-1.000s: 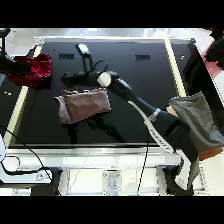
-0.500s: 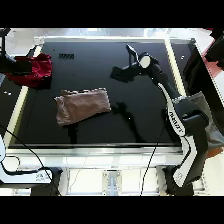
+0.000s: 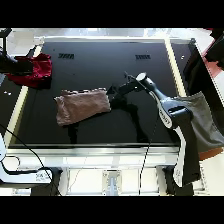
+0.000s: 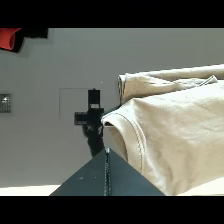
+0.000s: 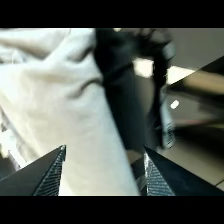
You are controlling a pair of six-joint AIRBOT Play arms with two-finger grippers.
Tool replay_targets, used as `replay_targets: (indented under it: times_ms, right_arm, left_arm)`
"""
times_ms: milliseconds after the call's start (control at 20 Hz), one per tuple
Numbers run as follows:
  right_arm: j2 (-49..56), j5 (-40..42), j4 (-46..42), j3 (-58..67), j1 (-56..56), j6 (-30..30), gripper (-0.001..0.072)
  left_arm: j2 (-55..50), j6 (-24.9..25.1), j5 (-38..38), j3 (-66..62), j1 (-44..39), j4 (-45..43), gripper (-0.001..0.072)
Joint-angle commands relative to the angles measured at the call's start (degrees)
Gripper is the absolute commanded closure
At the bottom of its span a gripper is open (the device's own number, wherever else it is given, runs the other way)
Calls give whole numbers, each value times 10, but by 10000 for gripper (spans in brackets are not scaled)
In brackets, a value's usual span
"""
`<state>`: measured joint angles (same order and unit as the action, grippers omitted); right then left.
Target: Fold the shirts.
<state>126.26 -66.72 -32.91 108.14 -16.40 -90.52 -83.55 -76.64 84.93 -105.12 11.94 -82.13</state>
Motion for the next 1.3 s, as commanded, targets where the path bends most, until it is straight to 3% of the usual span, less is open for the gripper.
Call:
replay_targets:
  times_ms: [0,100,150,200,250,500,800,1000,1250]
  right_arm:
    - [25,36,47,0,-37,17,149]
    - [27,35,62,7,-57,20,162]
    - [27,32,75,12,-65,39,228]
    - [27,30,91,23,-70,58,495]
    - [27,30,104,41,-74,63,676]
    - [-10,15,71,123,-40,68,698]
    - [-177,-44,-183,96,112,21,698]
    - [-277,-142,-355,95,225,-14,698]
    - [-376,-227,-434,80,373,-14,699]
  left_arm:
    - [0,0,0,0,0,3,699]
    - [0,0,0,0,0,3,699]
    - [0,0,0,0,0,3,699]
    - [0,0,0,0,0,3,699]
    - [0,0,0,0,0,3,699]
    - [0,0,0,0,0,3,699]
    - [0,0,0,0,0,3,699]
    - [0,0,0,0,0,3,699]
    - [0,0,0,0,0,3,699]
